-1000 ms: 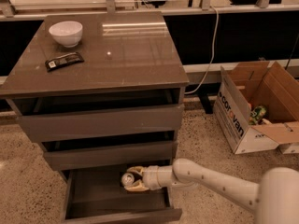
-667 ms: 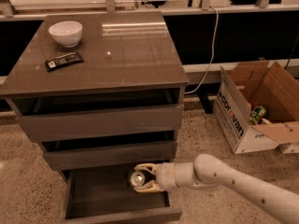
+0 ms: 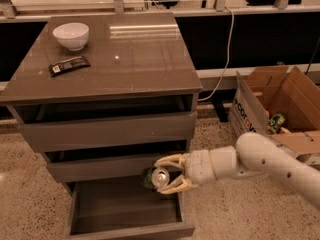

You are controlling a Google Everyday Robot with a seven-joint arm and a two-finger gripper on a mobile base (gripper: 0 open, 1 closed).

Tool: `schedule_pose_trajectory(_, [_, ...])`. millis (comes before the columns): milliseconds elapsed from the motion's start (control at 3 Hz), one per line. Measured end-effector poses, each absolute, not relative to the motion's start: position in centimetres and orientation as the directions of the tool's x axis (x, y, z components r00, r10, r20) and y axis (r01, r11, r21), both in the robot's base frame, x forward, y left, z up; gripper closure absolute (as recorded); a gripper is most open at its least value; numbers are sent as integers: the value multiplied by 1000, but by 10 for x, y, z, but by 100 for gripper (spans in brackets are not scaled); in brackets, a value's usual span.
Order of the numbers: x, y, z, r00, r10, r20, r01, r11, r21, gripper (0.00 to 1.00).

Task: Pick green can from bottom drawer and place on counter

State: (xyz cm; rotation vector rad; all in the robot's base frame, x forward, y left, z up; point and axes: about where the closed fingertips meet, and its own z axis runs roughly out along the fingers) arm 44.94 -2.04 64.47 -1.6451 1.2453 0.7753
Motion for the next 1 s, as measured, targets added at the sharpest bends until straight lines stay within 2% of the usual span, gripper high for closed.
schedule_pose_trajectory(667, [471,-70,808,47,-394,-918,-999,-45,-31,100])
schedule_pose_trajectory(1000, [467,-91,872,-26,-428,-903,-1000,-1,29,100])
